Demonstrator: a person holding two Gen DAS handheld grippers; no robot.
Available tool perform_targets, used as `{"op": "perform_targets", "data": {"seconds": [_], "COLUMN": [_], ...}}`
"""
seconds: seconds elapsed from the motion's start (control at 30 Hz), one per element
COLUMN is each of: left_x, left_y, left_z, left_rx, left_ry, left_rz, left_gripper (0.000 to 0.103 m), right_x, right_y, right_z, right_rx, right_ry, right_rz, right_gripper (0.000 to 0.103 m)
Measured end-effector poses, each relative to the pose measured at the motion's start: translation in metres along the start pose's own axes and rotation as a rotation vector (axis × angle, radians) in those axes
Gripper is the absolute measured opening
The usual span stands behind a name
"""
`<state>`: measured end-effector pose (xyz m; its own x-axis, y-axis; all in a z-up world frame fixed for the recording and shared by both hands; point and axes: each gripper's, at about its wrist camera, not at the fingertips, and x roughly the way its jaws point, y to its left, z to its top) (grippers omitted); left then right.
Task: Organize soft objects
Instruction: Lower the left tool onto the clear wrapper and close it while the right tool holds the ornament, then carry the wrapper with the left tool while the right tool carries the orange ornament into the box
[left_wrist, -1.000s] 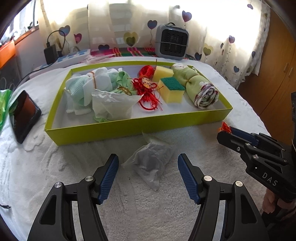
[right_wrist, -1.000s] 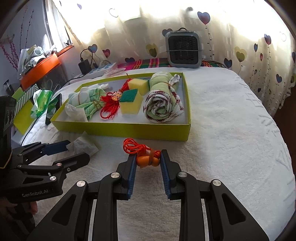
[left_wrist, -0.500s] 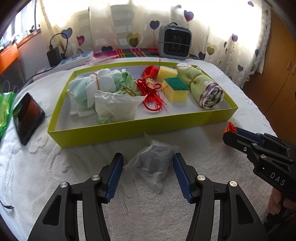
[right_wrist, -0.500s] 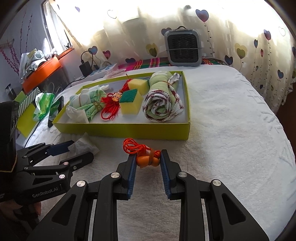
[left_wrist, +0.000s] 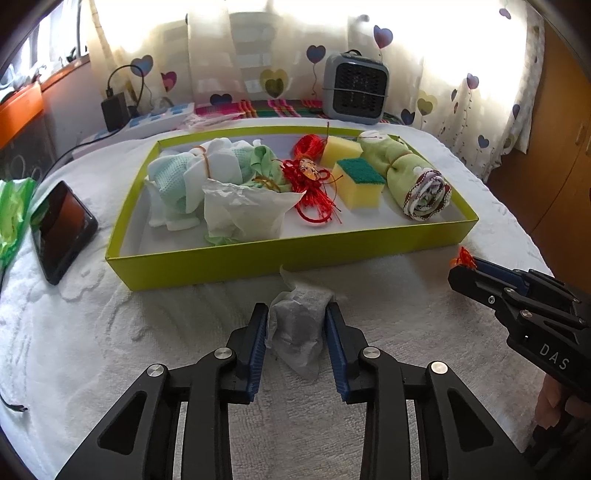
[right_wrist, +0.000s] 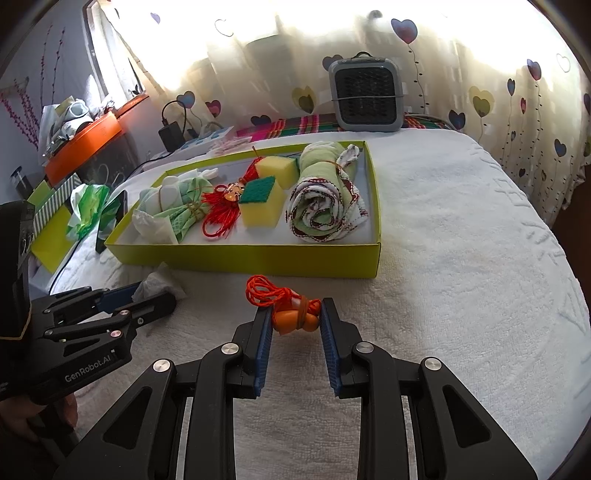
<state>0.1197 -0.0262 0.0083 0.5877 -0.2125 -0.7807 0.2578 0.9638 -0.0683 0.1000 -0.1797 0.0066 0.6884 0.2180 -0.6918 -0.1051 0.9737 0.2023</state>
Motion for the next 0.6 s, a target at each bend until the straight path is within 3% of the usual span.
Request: {"op": "perform_targets", "data": {"seconds": [0.6], "left_x": [-0.005], "left_y": [0.0005], "left_z": [-0.0006], "left_rx": [-0.006], "left_ry": [-0.021], "left_rz": [-0.012], "left_gripper": [0.023], "right_x": [-0.0001], "right_y": [0.0], "right_z": [-0.0008], "right_rx": [-0.006], "right_ry": [-0.001], "right_rz": [-0.003], "right_gripper": [0.027]}}
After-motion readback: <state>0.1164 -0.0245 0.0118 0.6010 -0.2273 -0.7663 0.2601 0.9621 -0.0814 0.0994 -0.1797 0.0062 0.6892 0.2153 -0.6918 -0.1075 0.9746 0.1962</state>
